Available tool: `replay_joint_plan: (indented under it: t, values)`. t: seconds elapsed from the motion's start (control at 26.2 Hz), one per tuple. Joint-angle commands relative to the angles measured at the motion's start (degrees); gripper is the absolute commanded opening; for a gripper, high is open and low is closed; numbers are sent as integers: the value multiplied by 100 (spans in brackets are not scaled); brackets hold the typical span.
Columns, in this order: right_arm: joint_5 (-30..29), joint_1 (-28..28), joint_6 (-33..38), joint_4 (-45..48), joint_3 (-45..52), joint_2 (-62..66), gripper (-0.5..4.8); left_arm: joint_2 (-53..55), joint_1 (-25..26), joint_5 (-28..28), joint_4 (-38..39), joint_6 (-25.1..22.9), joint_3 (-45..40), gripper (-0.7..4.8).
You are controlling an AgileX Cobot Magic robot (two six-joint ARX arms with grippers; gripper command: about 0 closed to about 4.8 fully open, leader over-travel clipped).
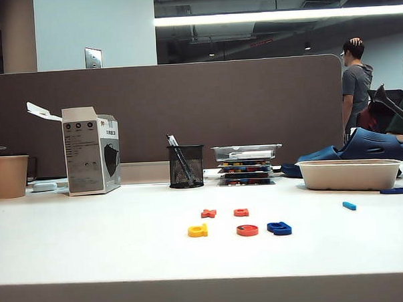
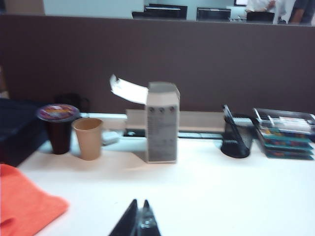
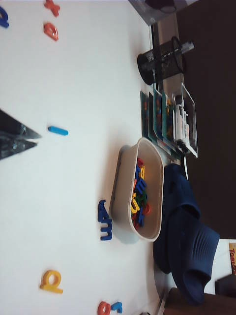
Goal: Select the appropriate letters from the row of letter magnets placed on the table to arrange into the word "dog".
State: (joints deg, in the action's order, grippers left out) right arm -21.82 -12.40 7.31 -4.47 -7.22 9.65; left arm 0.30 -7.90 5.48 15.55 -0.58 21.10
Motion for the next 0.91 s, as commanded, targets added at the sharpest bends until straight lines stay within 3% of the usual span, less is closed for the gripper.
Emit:
replay_joint_plan:
  t: [0.04,0.42,0.91]
  values:
    - [173,2,-225,461,256,-70,-2,-17,7,-186,-1001,-24,-590,-5]
    - [415,2,-765,881,726,-81,-2,-17,7,-188,-2391,-2,-2004,-5]
    - [684,-15,-826,726,723,-111,0,-17,9,-170,-2116,79,-2070,-5]
